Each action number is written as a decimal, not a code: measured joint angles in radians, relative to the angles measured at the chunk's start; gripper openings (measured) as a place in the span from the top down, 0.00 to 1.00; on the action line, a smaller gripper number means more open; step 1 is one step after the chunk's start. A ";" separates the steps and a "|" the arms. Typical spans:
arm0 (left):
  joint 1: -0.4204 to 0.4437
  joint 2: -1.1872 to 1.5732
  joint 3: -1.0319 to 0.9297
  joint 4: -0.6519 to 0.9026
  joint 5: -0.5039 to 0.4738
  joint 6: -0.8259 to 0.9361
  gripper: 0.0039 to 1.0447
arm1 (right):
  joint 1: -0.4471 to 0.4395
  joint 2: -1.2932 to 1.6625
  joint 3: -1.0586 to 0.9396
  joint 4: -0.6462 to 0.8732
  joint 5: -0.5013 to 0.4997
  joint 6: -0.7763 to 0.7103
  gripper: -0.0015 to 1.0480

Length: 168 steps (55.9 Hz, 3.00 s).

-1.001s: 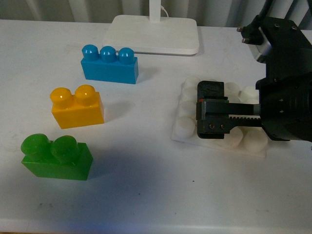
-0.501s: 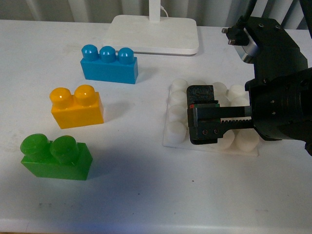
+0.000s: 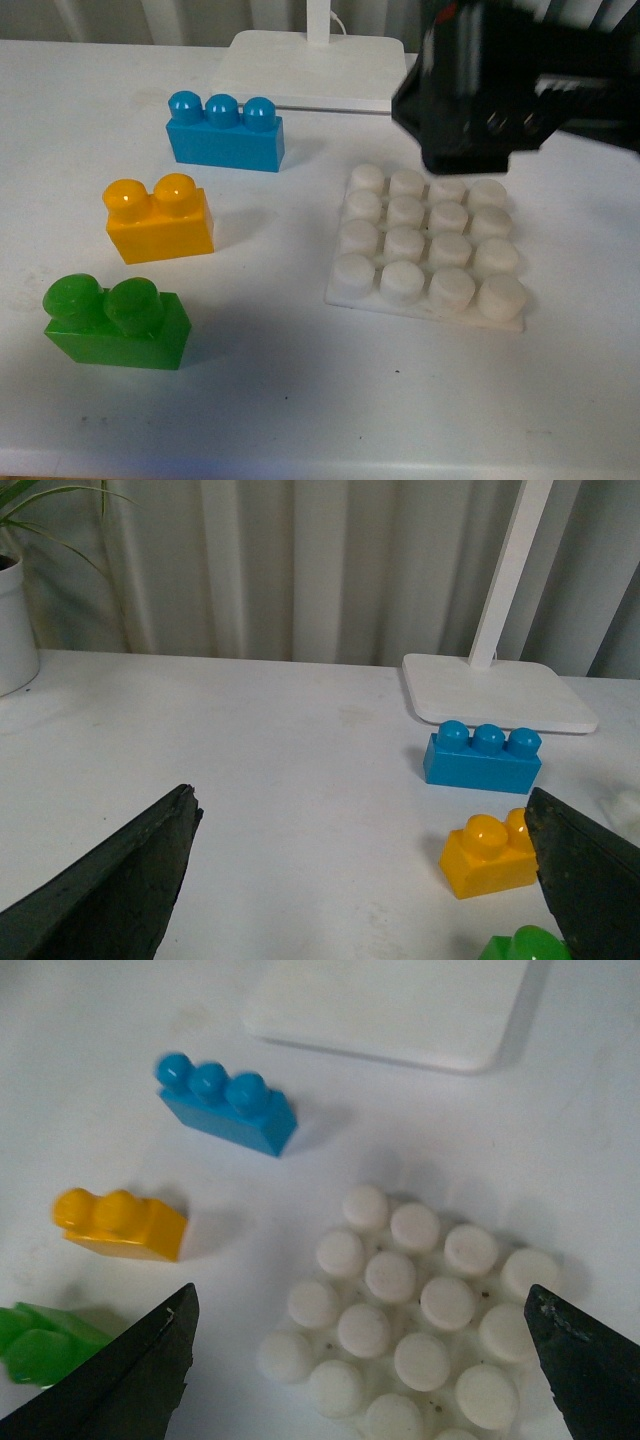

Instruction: Insert yellow block into base center

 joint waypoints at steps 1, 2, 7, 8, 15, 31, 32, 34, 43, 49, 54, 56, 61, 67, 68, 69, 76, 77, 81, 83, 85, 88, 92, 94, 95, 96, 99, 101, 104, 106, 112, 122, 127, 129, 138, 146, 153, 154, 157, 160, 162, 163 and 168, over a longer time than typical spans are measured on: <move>0.000 0.000 0.000 0.000 0.000 0.000 0.06 | 0.002 -0.027 -0.010 0.007 0.000 -0.006 0.09; 0.000 0.000 0.000 0.000 0.000 0.000 0.06 | 0.003 -0.067 -0.027 0.014 -0.003 -0.014 0.09; 0.000 0.000 0.000 0.000 0.000 0.000 0.06 | -0.019 -0.189 -0.089 0.036 -0.008 -0.030 0.09; 0.000 0.000 0.000 0.000 0.000 0.000 0.06 | -0.024 -0.201 -0.094 0.036 -0.013 -0.030 0.09; 0.000 0.000 0.000 0.000 0.000 0.000 0.06 | -0.121 -0.394 -0.183 0.033 -0.061 -0.024 0.09; 0.000 0.000 0.000 0.000 0.000 0.000 0.06 | -0.334 -0.671 -0.278 -0.007 -0.164 0.074 0.09; 0.000 0.000 0.000 0.000 0.000 0.000 0.06 | -0.327 -0.673 -0.284 0.008 -0.140 0.065 0.10; 0.000 0.000 0.000 0.000 0.000 0.000 0.06 | -0.301 -0.678 -0.319 0.095 0.010 0.006 0.16; 0.000 0.000 0.000 0.000 -0.002 0.000 0.06 | -0.335 -0.762 -0.441 0.214 0.207 -0.175 0.48; 0.000 0.000 0.000 0.000 0.000 0.000 0.06 | -0.372 -0.808 -0.488 0.213 0.168 -0.202 0.69; 0.000 0.000 0.000 0.000 0.000 0.000 0.06 | -0.399 -0.846 -0.518 0.208 0.139 -0.210 0.86; 0.000 0.000 0.000 0.000 0.000 0.000 0.06 | -0.409 -0.863 -0.528 0.203 0.129 -0.212 0.93; 0.000 0.000 0.000 0.000 0.000 0.000 0.06 | -0.488 -0.900 -0.551 0.186 0.029 -0.216 0.99; 0.000 0.000 0.000 0.000 0.000 0.000 0.06 | -0.527 -0.943 -0.575 0.169 0.024 -0.216 0.99; 0.000 0.000 0.000 0.000 0.000 0.000 0.06 | -0.526 -0.949 -0.577 0.166 0.021 -0.217 0.99; 0.000 0.000 0.000 0.000 0.000 0.000 0.06 | -0.527 -0.955 -0.580 0.163 0.020 -0.217 0.99; 0.000 0.000 0.000 0.000 0.000 0.000 0.06 | -0.527 -0.995 -0.597 0.141 0.017 -0.217 0.99; 0.000 0.000 0.000 0.000 0.000 0.000 0.06 | -0.527 -1.001 -0.600 0.137 0.017 -0.217 0.99; 0.000 0.000 0.000 0.000 0.000 0.000 0.06 | -0.527 -1.021 -0.606 0.124 0.017 -0.217 0.99; 0.000 0.000 0.000 0.000 0.000 0.000 0.06 | -0.527 -1.029 -0.609 0.118 0.017 -0.217 0.99; 0.000 0.000 0.000 0.000 0.000 0.000 0.06 | -0.527 -1.040 -0.613 0.111 0.016 -0.217 0.99; 0.000 0.000 0.000 0.000 0.000 0.000 0.06 | -0.527 -1.053 -0.617 0.103 0.016 -0.217 0.99; 0.000 0.000 0.000 0.000 0.000 0.000 0.06 | -0.527 -1.077 -0.641 0.111 0.016 -0.217 0.99; 0.000 0.000 0.000 0.000 0.000 0.000 0.06 | -0.527 -1.087 -0.649 0.107 0.016 -0.217 0.99; 0.000 0.000 0.000 0.000 0.000 0.000 0.06 | -0.527 -1.091 -0.649 0.102 0.016 -0.217 0.99; 0.000 0.000 0.000 0.000 0.000 0.000 0.06 | -0.527 -1.095 -0.649 0.101 0.016 -0.217 0.99; 0.000 0.000 0.000 0.000 0.000 0.000 0.06 | -0.528 -1.106 -0.649 0.091 0.016 -0.217 0.99; 0.000 0.000 0.000 0.000 0.000 0.000 0.06 | -0.528 -1.115 -0.649 0.083 0.016 -0.217 0.99; 0.000 0.000 0.000 0.000 0.000 0.000 0.06 | -0.527 -1.158 -0.648 0.034 0.016 -0.217 0.99; 0.000 0.000 0.000 0.000 0.000 0.000 0.06 | -0.528 -1.212 -0.649 -0.043 0.016 -0.217 0.99; 0.000 0.000 0.000 0.000 0.000 0.000 0.06 | -0.528 -1.287 -0.649 -0.092 0.015 -0.217 0.99; 0.000 0.000 0.000 0.000 0.000 0.000 0.06 | -0.528 -1.289 -0.649 -0.097 0.015 -0.217 0.99; 0.000 0.000 0.000 0.000 0.000 0.000 0.06 | -0.528 -1.289 -0.649 -0.097 0.015 -0.219 0.95; 0.000 0.000 0.000 0.000 0.000 0.000 0.06 | -0.528 -1.289 -0.649 -0.097 0.015 -0.219 0.89; -0.053 0.069 0.039 -0.108 -0.139 -0.116 0.06 | -0.528 -1.289 -0.649 -0.097 0.015 -0.219 0.61; -0.059 0.238 0.096 -0.029 -0.100 -0.143 0.06 | -0.528 -1.290 -0.649 -0.097 0.015 -0.219 0.38; 0.030 0.446 0.215 0.121 0.035 -0.027 0.06 | -0.528 -1.290 -0.649 -0.097 0.015 -0.219 0.17; 0.040 0.485 0.237 0.140 0.061 0.009 0.06 | -0.528 -1.290 -0.649 -0.097 0.015 -0.219 0.14; 0.060 0.625 0.317 0.161 0.163 0.118 0.06 | -0.528 -1.290 -0.649 -0.097 0.015 -0.218 0.07; 0.064 0.723 0.371 0.148 0.232 0.195 0.06 | -0.528 -1.290 -0.649 -0.097 0.015 -0.219 0.09; 0.063 0.795 0.412 0.123 0.288 0.268 0.06 | -0.528 -1.290 -0.649 -0.097 0.015 -0.219 0.09; 0.062 0.831 0.430 0.109 0.313 0.306 0.06 | -0.528 -1.290 -0.649 -0.097 0.015 -0.219 0.09; 0.052 0.999 0.531 0.007 0.415 0.515 0.06 | -0.528 -1.290 -0.649 -0.097 0.015 -0.219 0.09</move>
